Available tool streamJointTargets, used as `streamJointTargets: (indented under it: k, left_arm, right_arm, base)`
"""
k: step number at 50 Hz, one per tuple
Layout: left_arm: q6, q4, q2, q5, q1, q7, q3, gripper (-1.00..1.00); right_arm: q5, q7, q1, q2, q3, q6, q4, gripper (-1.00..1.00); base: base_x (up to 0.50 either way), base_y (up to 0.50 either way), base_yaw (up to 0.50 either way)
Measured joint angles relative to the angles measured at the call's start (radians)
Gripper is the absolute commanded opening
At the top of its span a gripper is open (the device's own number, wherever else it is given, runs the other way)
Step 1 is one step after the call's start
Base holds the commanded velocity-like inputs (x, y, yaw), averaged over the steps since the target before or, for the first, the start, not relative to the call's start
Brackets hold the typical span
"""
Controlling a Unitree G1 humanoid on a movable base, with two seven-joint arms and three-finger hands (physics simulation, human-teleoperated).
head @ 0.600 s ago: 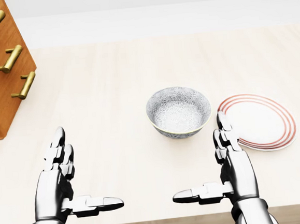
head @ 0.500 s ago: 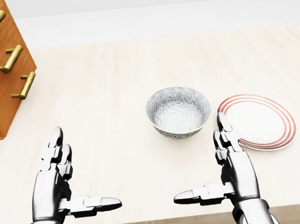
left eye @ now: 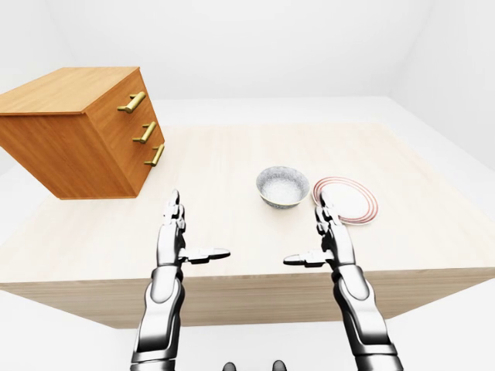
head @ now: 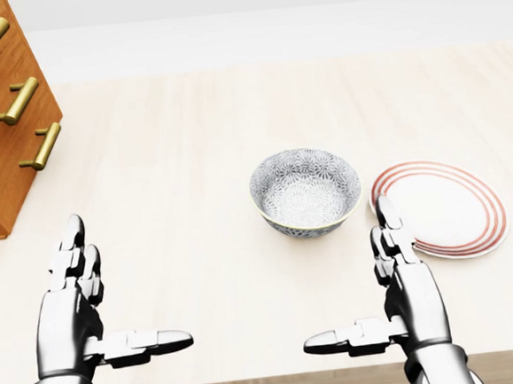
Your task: Put the bowl on top of the cabinet.
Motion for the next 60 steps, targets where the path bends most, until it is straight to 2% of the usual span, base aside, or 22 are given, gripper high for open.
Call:
streamJointTargets:
  k: [3, 6, 7, 12, 23, 31, 41, 60]
  left_arm:
    - [0.017, -0.021, 0.005, -0.001, -0.004, 0.003, 0.009, 1.00]
    - [0.049, -0.057, 0.016, -0.009, -0.014, 0.007, 0.033, 1.00]
    - [0.050, -0.072, 0.022, -0.014, -0.019, 0.009, 0.045, 1.00]
    - [0.050, -0.150, 0.058, -0.045, -0.049, 0.019, 0.115, 1.00]
    - [0.050, -0.258, 0.161, -0.146, -0.112, 0.057, 0.285, 1.00]
    - [0.050, -0.306, 0.205, -0.193, -0.134, 0.080, 0.349, 1.00]
    - [0.050, -0.326, 0.226, -0.218, -0.145, 0.094, 0.379, 1.00]
    - [0.050, -0.348, 0.236, -0.232, -0.147, 0.102, 0.396, 1.00]
  right_arm:
    - [0.004, 0.001, 0.005, -0.002, -0.005, 0.024, -0.040, 1.00]
    - [0.015, 0.003, 0.008, -0.008, -0.022, 0.072, -0.114, 1.00]
    - [0.020, 0.004, 0.009, -0.011, -0.032, 0.090, -0.145, 1.00]
    - [0.062, 0.010, 0.001, -0.037, -0.114, 0.090, -0.327, 1.00]
    - [0.233, 0.027, -0.018, -0.116, -0.397, 0.090, -0.618, 1.00]
    - [0.323, 0.018, -0.021, -0.152, -0.517, 0.090, -0.716, 1.00]
    - [0.371, 0.012, -0.020, -0.173, -0.575, 0.090, -0.766, 1.00]
    - [0.380, 0.022, -0.010, -0.170, -0.587, 0.090, -0.785, 1.00]
  base:
    - [0.00, 0.00, 0.00]
    - [0.00, 0.00, 0.00]
    - [0.00, 0.00, 0.00]
    - [0.00, 0.00, 0.00]
    - [0.00, 0.00, 0.00]
    - [0.00, 0.00, 0.00]
    - [0.02, 0.00, 0.00]
    - [0.49, -0.06, 0.00]
